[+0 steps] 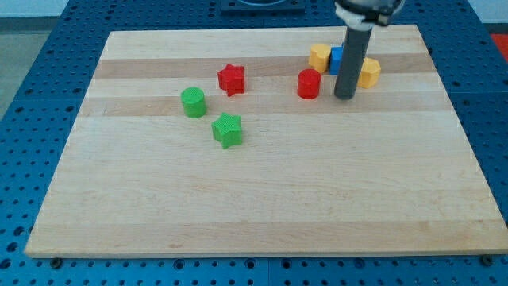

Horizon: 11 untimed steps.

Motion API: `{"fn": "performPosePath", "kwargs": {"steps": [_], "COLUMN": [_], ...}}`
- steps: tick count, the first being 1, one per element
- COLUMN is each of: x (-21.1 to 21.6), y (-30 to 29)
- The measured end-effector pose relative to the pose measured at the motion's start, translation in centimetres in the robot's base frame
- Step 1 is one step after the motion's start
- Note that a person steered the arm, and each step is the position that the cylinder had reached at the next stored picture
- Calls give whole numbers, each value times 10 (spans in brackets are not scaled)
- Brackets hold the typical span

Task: Move the red circle closer to the yellow heart

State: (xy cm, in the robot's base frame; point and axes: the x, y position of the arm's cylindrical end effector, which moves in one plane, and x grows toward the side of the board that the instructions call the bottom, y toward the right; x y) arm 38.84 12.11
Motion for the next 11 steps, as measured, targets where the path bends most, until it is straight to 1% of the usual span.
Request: {"fn": "performPosePath", "kwargs": {"steps": [1, 2, 3, 4, 5, 7, 8, 9, 11], "x": [42, 49, 41, 1, -8, -10, -46, -91, -92], "y": [-33, -69, -98, -98, -76, -56, -36, -18, -16]}}
